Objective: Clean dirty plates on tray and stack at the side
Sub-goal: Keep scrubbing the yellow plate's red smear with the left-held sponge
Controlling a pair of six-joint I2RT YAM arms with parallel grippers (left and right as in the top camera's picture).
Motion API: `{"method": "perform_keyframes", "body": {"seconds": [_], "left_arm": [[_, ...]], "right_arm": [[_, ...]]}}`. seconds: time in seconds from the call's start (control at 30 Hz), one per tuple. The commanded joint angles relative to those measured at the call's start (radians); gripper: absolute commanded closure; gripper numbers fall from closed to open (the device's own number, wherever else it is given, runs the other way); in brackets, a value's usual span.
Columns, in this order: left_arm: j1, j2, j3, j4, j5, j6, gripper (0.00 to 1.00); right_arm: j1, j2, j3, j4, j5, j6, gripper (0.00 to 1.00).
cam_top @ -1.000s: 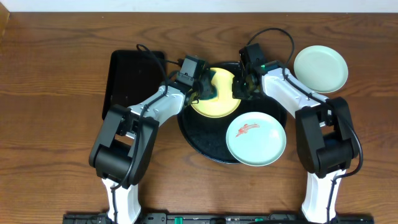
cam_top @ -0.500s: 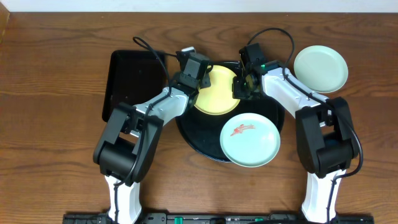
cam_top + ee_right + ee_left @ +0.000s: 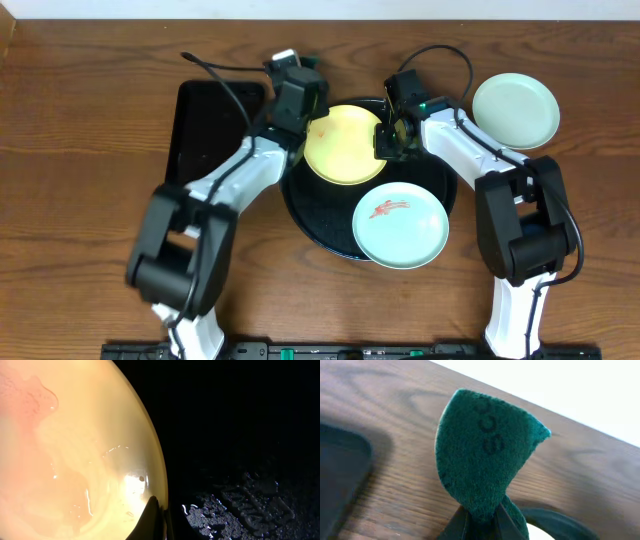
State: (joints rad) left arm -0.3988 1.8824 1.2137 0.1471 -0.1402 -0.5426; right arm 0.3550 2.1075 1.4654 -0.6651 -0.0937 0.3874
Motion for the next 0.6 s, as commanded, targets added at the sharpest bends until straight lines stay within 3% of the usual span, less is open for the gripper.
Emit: {"method": "perform_keyframes", "body": {"seconds": [0.0,0.13,0.57], "left_arm": [[0.003,-0.027,-0.001,-0.042,0.254,0.003,0.92],[0.002,0.009,-0.002,-0.122,0.309,-0.092,0.92],[0.003,0.213,-0.002,0.009,0.452,-0.066,0.92]], "right_arm": [[0.019,0.045,-0.033,-0.032,0.079,-0.006,0.99],[0.02,0.045,-0.033,-0.028,0.078,-0.006,0.99],[0.024,0.045,-0.033,-0.032,0.079,-0.006,0.99]]}}
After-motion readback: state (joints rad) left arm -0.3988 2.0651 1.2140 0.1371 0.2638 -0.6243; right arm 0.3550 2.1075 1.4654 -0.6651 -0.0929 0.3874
